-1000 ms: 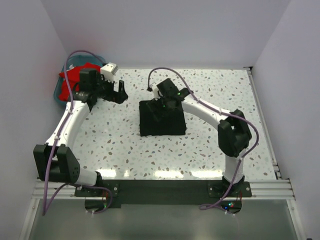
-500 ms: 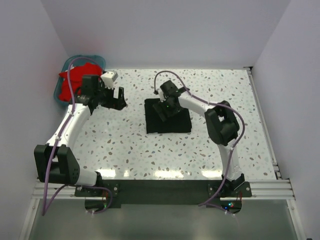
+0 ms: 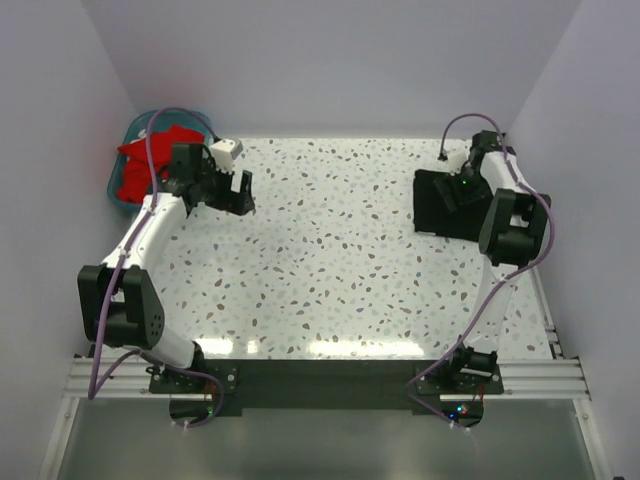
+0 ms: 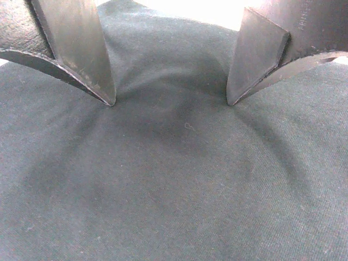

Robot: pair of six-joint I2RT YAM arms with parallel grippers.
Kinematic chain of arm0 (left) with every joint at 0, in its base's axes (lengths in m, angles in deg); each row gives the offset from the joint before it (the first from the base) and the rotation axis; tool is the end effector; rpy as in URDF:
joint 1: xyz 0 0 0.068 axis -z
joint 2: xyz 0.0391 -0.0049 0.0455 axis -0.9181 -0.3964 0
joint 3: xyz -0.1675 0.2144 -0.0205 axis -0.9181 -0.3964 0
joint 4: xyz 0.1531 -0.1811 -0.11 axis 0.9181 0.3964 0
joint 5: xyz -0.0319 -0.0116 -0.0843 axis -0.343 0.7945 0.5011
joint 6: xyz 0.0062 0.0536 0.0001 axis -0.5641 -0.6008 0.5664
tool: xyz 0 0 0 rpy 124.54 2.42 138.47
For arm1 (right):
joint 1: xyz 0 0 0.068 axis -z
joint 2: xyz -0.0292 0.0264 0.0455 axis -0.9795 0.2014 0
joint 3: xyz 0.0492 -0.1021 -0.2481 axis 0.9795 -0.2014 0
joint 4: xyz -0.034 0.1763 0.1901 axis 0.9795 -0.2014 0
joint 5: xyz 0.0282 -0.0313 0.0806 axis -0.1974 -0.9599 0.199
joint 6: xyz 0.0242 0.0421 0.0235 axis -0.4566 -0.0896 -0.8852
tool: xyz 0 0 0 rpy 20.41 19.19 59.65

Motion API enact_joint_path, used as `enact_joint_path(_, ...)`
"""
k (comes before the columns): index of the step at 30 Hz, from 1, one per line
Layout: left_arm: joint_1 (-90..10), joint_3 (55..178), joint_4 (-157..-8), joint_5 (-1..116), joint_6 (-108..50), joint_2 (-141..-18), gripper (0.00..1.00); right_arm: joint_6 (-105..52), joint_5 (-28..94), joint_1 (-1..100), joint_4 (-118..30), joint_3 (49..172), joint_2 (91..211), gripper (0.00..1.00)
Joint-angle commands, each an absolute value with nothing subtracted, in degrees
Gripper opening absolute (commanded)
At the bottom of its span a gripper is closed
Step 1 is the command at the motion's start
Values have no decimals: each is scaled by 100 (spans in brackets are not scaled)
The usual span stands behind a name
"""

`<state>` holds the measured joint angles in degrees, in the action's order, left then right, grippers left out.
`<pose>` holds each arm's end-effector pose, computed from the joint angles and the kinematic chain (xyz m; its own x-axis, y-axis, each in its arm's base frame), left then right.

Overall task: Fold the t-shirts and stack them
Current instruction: Neatly place the folded tshirt to the corner

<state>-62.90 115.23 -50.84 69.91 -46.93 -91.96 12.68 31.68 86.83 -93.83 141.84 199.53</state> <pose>0.3335 -0.0345 0.2888 -0.6777 0.1512 -0.7196 0.3871 0.9054 -0.1744 0.4646 -0.0650 0.1740 -0.8607 -0.4092 -0.3029 -0.4087 0.9101 -0.0680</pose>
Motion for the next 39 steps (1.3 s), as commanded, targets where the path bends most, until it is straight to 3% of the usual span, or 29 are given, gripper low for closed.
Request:
enact_joint_path(1, -6322, 11861, -5048, 7135, -5022, -9225, 100, 2503, 3025, 8901, -10016, 14556, 20451, 84)
enact_joint_path(11, -6322, 12028, -4916, 7206, -5119, -9296, 100, 2741, 3481, 8998, -9982, 14670, 19890, 84)
enact_joint_path(19, -6322, 12046, -4986, 7320, -4891, -9252, 100, 457, 3474, 8954, -10148, 14636, 18712, 87)
enact_joint_path(29, -6322, 11958, -5021, 7381, -4733, -9173, 100, -712, 2304, 8849, -9526, 11914, 17411, 87)
enact_joint_path(39, -6322, 11826, -4978, 7399, -4653, -9032, 100, -1337, 2471, 8822, -8462, 11014, 17699, 88)
